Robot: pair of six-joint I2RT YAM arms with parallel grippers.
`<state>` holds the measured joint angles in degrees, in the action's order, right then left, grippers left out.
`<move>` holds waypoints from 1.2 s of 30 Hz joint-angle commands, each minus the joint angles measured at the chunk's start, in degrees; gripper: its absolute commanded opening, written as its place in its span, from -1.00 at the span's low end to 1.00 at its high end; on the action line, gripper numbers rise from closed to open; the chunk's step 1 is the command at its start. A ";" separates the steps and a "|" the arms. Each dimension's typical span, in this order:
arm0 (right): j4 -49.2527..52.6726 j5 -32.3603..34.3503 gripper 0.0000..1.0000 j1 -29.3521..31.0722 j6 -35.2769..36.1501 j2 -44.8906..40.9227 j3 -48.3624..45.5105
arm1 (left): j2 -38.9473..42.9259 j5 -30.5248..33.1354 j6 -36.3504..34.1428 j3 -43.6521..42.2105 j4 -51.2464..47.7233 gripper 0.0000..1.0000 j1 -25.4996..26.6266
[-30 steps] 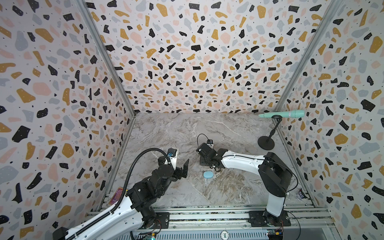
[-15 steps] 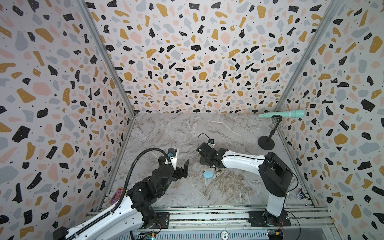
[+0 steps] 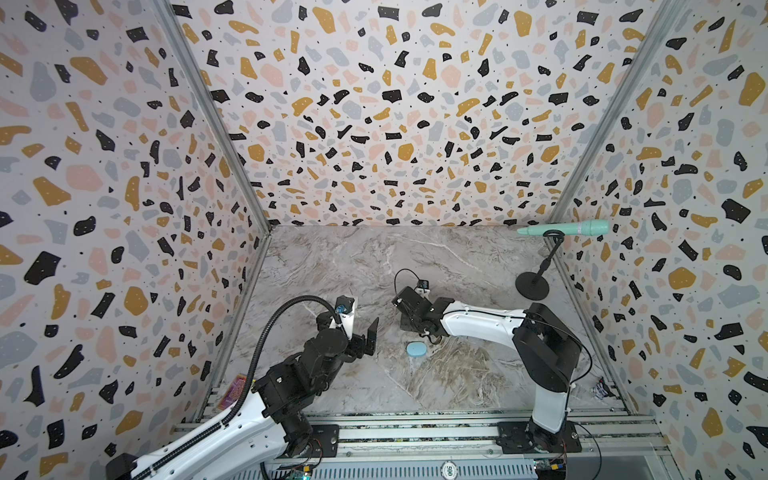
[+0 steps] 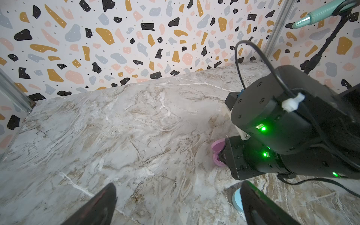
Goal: Insert the wireless bluetooth earbuds into the charging case
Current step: 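Lower the pink earbud into the empty slot of the pink case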
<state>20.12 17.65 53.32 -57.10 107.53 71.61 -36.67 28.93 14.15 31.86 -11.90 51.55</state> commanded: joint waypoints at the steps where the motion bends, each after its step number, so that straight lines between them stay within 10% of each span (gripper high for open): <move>1: 0.72 1.07 -0.81 -0.32 -0.93 -0.14 0.81 | 0.37 -0.35 -0.67 -0.57 2.24 1.00 0.26; 36: -1.04 0.48 -0.81 -1.33 -1.10 2.21 0.90 | -0.13 -0.05 -0.79 -0.66 2.26 1.00 0.26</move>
<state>18.74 17.61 52.12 -57.82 109.36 71.61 -36.84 28.95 14.13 31.86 -11.90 51.55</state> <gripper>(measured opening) 0.167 0.995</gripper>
